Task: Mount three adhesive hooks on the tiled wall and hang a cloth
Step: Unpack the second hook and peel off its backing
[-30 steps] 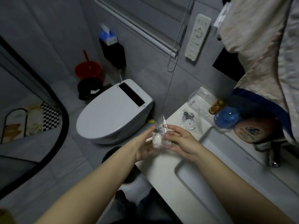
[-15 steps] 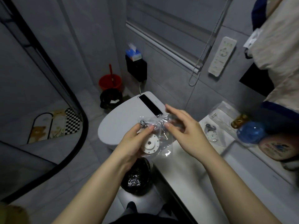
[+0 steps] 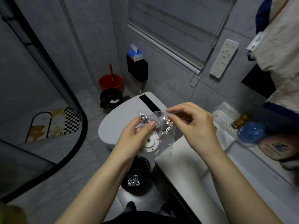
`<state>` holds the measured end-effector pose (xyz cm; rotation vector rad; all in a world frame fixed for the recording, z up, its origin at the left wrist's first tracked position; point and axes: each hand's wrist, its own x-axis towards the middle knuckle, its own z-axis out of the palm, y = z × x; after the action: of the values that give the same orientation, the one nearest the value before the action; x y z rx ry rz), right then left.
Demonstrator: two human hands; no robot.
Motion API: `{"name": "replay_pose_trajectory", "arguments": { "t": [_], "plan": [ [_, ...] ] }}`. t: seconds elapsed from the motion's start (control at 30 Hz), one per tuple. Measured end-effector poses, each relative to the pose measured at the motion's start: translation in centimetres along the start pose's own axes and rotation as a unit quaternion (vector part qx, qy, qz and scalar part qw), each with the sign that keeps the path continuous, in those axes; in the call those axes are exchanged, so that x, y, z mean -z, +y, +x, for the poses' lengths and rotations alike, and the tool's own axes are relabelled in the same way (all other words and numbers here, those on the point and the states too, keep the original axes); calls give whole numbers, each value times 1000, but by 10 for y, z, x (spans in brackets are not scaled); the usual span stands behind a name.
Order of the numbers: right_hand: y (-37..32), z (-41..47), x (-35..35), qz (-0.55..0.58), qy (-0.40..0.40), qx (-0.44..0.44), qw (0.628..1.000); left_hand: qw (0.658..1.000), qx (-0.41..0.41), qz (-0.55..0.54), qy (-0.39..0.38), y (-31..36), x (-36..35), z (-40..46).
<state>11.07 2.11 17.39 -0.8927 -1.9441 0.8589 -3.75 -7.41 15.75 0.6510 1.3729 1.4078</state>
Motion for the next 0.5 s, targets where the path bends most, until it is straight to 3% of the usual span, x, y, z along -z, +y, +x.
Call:
{"name": "replay_pose_trajectory", "arguments": {
  "t": [0.13, 0.3, 0.37, 0.47, 0.5],
  "plan": [
    [0, 2, 0, 31, 7, -8, 999, 1000, 29, -13, 1, 0, 1, 5],
    [-2, 7, 1, 229, -26, -111, 967, 995, 68, -68, 17, 3, 2, 11],
    [-3, 11, 1, 343, -44, -191, 919, 990, 92, -102, 8, 6, 2, 12],
    [-3, 16, 2, 532, -58, -326, 779, 985, 112, -134, -2, 9, -1, 12],
    [-3, 18, 3, 556, -53, -353, 751, 985, 110, -136, 1, 9, -2, 13]
  ]
}}
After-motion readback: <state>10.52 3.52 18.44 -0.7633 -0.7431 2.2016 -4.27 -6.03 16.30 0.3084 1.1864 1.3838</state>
